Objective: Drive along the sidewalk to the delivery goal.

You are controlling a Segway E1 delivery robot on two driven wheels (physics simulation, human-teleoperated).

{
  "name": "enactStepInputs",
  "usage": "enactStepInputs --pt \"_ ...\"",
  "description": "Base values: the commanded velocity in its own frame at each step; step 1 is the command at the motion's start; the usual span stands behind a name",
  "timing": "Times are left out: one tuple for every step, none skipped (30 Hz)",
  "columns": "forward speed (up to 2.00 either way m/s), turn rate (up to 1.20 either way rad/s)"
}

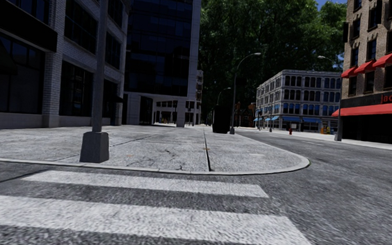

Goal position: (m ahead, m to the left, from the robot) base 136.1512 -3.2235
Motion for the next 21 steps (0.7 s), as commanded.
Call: enactStepInputs --pt "2.0 0.0" --pt "2.0 0.0" --pt "2.0 0.0" --pt "2.0 0.0" --pt "2.0 0.0" --pt "2.0 0.0" --pt "2.0 0.0" --pt "2.0 0.0" --pt "2.0 0.0" --pt "2.0 0.0" --pt "2.0 0.0" --pt "2.0 0.0" --pt "2.0 0.0" --pt "2.0 0.0" --pt "2.0 0.0" --pt "2.0 0.0" --pt "2.0 0.0" --pt "2.0 0.0" --pt "2.0 0.0" --pt "2.0 0.0" --pt "2.0 0.0"
